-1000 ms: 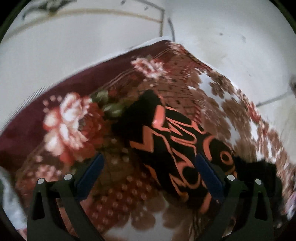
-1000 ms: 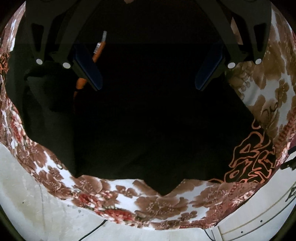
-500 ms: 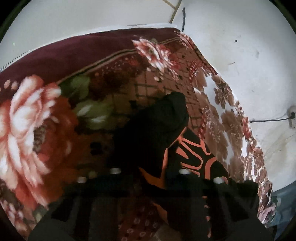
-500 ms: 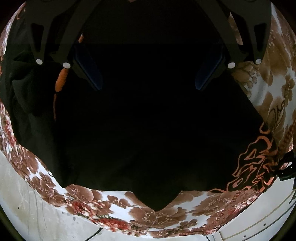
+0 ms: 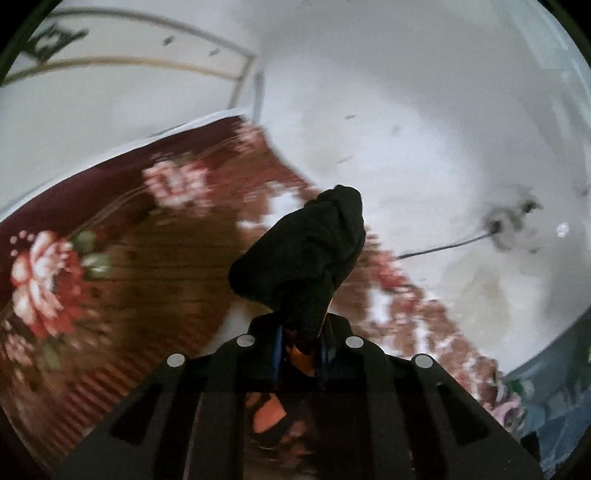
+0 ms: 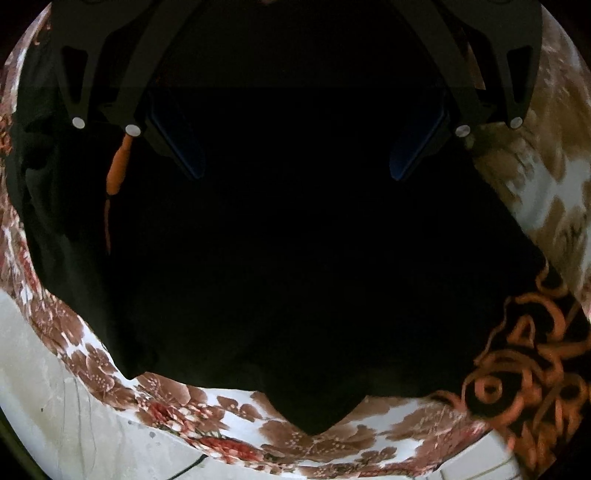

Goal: Fold large clothes

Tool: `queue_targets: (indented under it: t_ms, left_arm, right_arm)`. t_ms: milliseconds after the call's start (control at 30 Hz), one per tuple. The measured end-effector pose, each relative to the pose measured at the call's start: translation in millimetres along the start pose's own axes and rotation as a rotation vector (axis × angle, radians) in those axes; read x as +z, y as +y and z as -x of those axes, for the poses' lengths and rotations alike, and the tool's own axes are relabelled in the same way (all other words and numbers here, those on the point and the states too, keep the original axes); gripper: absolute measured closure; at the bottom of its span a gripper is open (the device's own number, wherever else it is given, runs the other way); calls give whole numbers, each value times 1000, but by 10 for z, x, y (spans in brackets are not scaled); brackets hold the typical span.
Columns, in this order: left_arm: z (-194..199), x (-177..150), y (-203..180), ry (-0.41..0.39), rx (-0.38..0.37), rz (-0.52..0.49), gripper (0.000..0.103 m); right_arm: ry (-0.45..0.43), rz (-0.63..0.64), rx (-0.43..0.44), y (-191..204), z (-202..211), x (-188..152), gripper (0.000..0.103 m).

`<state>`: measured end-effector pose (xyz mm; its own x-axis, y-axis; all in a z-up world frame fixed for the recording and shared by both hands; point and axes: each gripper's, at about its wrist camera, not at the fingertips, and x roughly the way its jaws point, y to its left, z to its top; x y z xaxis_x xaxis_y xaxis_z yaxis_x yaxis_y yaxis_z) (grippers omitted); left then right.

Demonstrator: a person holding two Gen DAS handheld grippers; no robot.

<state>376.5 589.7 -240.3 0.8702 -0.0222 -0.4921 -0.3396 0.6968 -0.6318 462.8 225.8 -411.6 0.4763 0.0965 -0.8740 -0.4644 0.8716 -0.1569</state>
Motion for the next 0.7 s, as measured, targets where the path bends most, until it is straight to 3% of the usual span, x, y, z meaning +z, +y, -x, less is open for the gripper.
queue_targets:
  t_ms: [267, 500, 700]
  left_arm:
    - [-8, -301, -1500, 28, -157, -131, 90]
    - [-213, -707, -2305, 64, -220, -149, 91]
    - [-567, -1289, -2942, 108, -269, -118, 91]
  right_arm:
    - [7, -19, -11, 11, 25, -57, 5]
    - [25, 12, -10, -7, 133, -96, 5]
    - [23, 23, 13, -50, 189, -154, 5]
